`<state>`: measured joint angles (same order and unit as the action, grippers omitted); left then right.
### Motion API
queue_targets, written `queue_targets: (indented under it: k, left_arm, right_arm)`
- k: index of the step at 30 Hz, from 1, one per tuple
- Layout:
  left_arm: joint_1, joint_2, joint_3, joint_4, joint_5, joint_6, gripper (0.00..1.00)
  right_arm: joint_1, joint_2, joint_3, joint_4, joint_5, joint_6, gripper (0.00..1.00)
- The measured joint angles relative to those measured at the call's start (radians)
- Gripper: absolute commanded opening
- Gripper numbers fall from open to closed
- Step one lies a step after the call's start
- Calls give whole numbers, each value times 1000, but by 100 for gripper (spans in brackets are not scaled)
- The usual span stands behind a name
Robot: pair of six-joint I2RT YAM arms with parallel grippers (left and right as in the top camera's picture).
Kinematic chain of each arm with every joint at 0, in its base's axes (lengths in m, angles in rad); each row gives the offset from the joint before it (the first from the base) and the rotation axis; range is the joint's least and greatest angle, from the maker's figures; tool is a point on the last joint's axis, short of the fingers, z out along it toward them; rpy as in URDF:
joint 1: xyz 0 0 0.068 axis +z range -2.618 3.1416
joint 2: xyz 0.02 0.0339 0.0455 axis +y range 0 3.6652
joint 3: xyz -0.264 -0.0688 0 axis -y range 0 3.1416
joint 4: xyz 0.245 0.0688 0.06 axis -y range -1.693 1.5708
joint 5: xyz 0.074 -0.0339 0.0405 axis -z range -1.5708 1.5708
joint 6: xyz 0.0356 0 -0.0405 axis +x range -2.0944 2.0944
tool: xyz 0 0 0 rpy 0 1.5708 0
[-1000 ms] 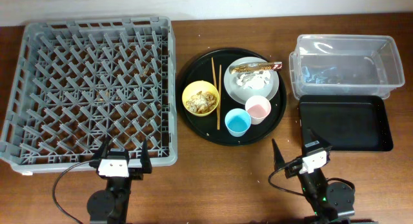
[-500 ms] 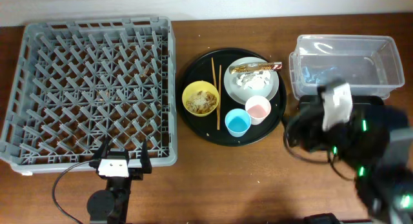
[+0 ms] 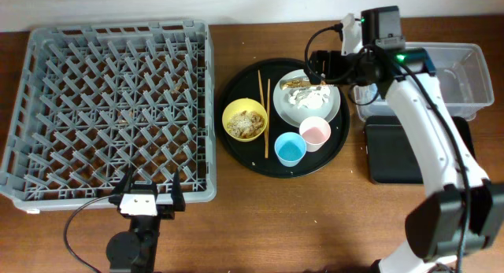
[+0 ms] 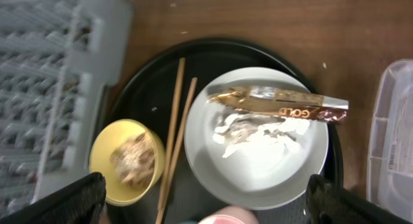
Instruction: Sort waste into correct bins and load items into the dishwasher rack
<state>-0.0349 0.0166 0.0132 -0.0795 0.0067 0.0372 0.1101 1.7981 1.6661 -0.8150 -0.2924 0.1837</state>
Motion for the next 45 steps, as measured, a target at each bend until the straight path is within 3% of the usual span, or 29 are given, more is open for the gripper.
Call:
queue_targets:
  k: [4, 7, 11, 21, 22, 24, 25, 28, 29, 37, 42, 45]
  left_arm:
    - [0, 0, 0, 0, 0, 0, 99]
    - [0, 0, 0, 0, 0, 0, 99]
    - [0, 0, 0, 0, 0, 0, 99]
    - [0, 0, 0, 0, 0, 0, 99]
    - [0, 0, 0, 0, 0, 0, 99]
    - [0, 0, 0, 0, 0, 0, 99]
    - [0, 0, 0, 0, 0, 0, 99]
    - [0, 0, 0, 0, 0, 0, 99]
    - [0, 0, 0, 0, 0, 0, 99]
    - [0, 0, 0, 0, 0, 0, 99]
    - [0, 0, 0, 0, 0, 0, 99]
    - [0, 0, 0, 0, 0, 0, 99]
  right_arm:
    - [18, 43, 0, 46, 156, 164, 98]
    - [84, 66, 0, 109, 332, 393, 98]
    - [173, 181, 2, 158, 481, 545, 98]
    - [185, 434, 2, 296, 539, 629, 97]
    - [185, 446, 2, 297, 539, 629, 93]
    - [185, 459, 6, 301, 555, 630, 75]
    - [185, 462, 7, 300, 561, 625, 52]
    - [179, 464, 7, 280, 565, 628, 9]
    - [179, 464, 7, 271, 565, 631, 4]
    - [179, 432, 14, 184, 522, 458, 4]
    - [135, 170, 107, 14, 459, 402, 4]
    - [4, -11, 141, -90, 439, 395, 4]
